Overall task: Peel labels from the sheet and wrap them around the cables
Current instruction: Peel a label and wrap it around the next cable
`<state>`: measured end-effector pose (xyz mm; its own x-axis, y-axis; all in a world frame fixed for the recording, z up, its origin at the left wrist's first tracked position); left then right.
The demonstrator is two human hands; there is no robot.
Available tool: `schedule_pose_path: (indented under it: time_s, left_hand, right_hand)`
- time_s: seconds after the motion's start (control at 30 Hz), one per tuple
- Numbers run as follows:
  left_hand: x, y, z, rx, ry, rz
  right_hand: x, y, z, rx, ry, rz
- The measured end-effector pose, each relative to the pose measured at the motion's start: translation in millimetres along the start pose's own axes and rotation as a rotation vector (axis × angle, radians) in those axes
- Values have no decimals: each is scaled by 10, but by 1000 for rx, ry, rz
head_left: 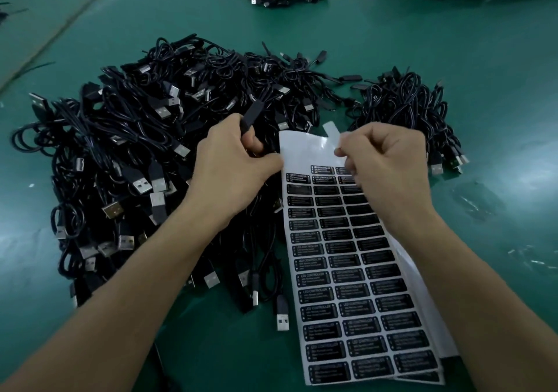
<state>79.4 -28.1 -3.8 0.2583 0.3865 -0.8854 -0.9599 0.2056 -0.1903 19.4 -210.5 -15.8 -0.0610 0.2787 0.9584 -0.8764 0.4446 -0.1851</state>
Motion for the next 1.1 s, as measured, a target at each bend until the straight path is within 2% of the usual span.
schedule_pose_path:
  time_s: [0.2,0.37,0.67,0.87,1.1]
  left_hand:
    - [-168,50,12,91,219,18]
    - [-255,86,-3,151,315,23]
    - [-215,58,-17,171,346,36]
    - [-161,44,-26,179,381,45]
    - [-195,48,-4,225,491,101]
  right_hand:
    - [25,98,-81,-44,405,381]
    - [25,125,-107,-14,439,538]
    - [24,125,-119,90,347,480]
    - [5,107,-100,156,108,265]
    - [-26,62,-89,169,7,79]
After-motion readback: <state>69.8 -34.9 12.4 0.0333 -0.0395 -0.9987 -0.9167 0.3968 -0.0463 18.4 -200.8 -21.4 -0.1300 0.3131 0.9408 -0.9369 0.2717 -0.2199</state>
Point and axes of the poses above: each hand's wrist, its own y-axis away from the middle knuckle, its own z-axis out of the back of the hand, x = y × z, the point moved 1 cm from there along -y, towards the middle knuckle, and after that the axes turned 5 degrees about -z, right-handed, at the moved point
